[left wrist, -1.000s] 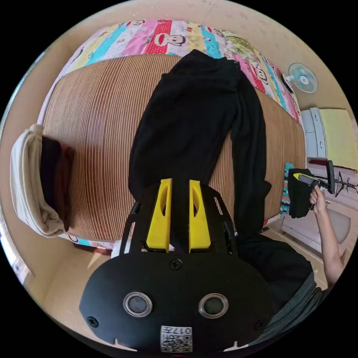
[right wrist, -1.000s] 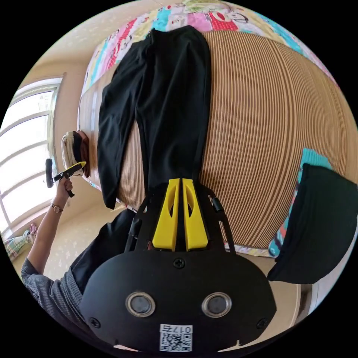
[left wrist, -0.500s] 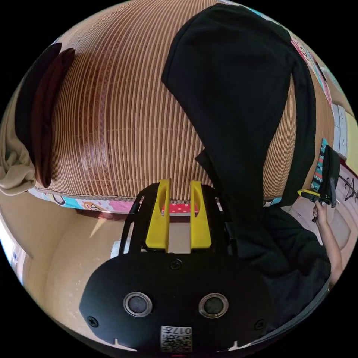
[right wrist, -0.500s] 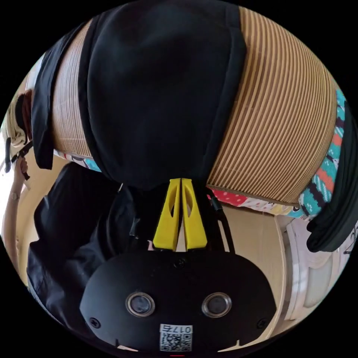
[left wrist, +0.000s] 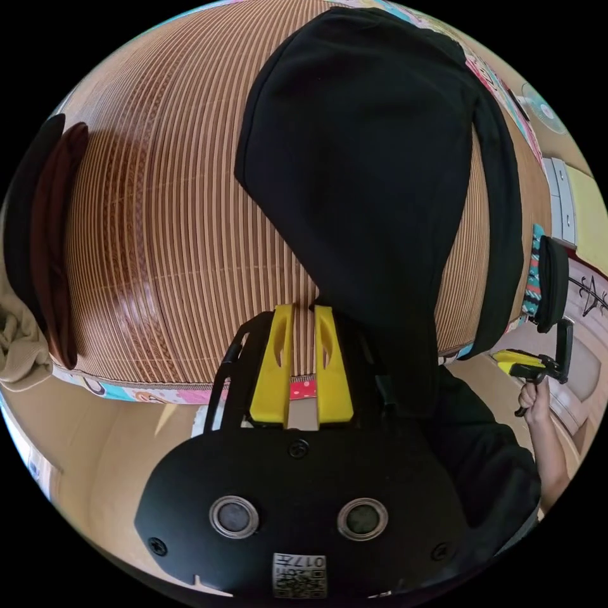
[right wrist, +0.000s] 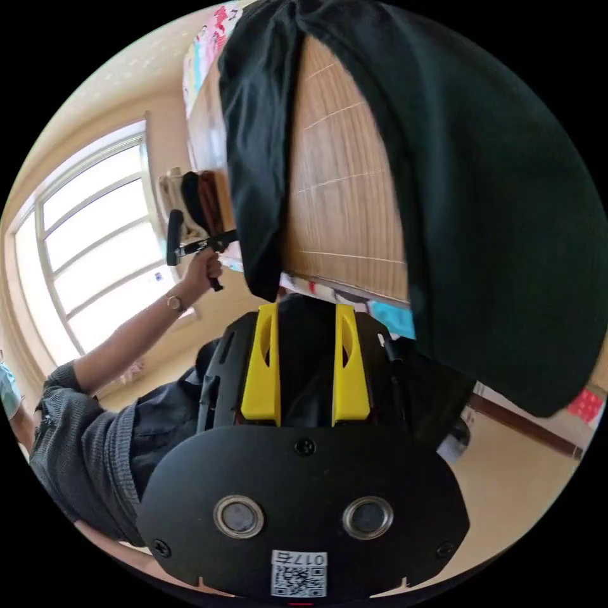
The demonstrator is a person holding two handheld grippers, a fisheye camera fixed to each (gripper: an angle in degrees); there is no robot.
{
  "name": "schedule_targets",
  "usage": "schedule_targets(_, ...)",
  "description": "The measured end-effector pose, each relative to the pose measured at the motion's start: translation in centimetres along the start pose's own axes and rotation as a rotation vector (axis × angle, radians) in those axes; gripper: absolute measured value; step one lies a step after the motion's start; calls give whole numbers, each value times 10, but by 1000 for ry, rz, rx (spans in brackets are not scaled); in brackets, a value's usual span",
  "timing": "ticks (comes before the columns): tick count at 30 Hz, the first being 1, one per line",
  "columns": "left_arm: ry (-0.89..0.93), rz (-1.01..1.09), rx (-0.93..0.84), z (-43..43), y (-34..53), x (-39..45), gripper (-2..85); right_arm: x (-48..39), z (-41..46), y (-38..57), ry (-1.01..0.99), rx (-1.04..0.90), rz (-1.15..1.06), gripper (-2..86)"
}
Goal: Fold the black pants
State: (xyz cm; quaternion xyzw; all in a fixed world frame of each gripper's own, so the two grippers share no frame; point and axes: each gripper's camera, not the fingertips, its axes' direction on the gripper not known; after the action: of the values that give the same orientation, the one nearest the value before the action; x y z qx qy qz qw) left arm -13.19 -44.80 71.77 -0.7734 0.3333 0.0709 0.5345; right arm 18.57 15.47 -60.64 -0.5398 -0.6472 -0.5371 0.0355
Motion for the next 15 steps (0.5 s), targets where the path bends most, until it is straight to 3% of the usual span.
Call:
schedule_targets(4,44,36,-77,-9,-13,1,-8,-18,48,-56,-151,-56,9,149)
schedule_targets(8,64,121,-167,-11,-8,-2,-8,-33,79,-94,-102,-149,54,41)
schedule_targets(10,113,186,-190,-14,9,-12,-8,-46,75,-93,-188,-143,-85,31)
schedule_targets(11,130,196,-181,-16,15,-17,-8,-50,66,-88,-324,-126,-192,27)
schedule_targets(14,248,136,-104,-33,39,-54,-6,-21,34,-72,-763,-42,-237,22)
schedule_targets(15,287,94,-69,-39,46,-70,-2,-4,20,-63,-759,19,-189,21)
